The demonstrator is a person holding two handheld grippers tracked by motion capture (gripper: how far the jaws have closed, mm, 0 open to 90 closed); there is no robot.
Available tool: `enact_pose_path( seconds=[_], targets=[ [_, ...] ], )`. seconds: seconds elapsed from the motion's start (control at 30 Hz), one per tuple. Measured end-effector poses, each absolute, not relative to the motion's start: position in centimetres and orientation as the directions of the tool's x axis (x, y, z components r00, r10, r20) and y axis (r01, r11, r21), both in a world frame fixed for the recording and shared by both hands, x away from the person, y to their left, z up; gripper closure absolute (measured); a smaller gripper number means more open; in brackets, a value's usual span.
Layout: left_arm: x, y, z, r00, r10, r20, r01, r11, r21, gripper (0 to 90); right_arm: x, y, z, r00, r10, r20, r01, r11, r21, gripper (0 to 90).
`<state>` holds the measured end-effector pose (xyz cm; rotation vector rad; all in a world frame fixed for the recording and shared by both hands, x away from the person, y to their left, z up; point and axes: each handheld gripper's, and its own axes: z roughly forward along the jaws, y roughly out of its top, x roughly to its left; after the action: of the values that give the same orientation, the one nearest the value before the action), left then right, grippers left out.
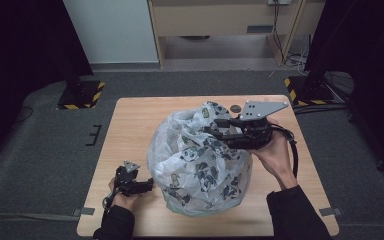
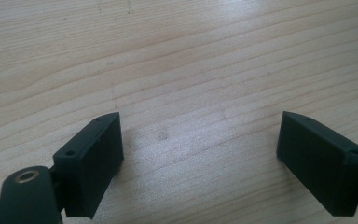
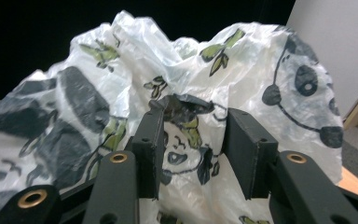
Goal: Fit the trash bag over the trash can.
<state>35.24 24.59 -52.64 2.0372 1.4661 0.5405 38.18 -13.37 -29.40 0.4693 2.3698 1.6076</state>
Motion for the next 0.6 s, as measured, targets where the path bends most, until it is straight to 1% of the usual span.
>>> enact_pose_path(
  seconds=[0.3,0.4,0.47,0.6],
  targets=[
    [35.2,24.6,-52.6,0.320,0.947,0.000,0.719,-0.243,0.651,13.8,38.2,-13.5,-30.7,-0.924,0.382,-0.011,0.159,0.411,0.898,56.8],
    [35.2,24.6,-52.6,0.321,0.947,-0.001,0.719,-0.243,0.651,13.7,38.2,-13.4,-31.0,-0.924,0.382,-0.007,0.162,0.410,0.897,56.1],
    [35.2,24.5,-52.6,0.322,0.947,0.001,0.719,-0.245,0.651,13.7,38.1,-13.5,-31.0,-0.923,0.386,0.002,0.168,0.397,0.902,54.6],
    [35.2,24.5,-52.7,0.322,0.947,0.000,0.718,-0.245,0.651,13.7,37.7,-14.2,-30.5,-0.909,0.416,-0.013,0.153,0.365,0.918,48.0]
  ],
)
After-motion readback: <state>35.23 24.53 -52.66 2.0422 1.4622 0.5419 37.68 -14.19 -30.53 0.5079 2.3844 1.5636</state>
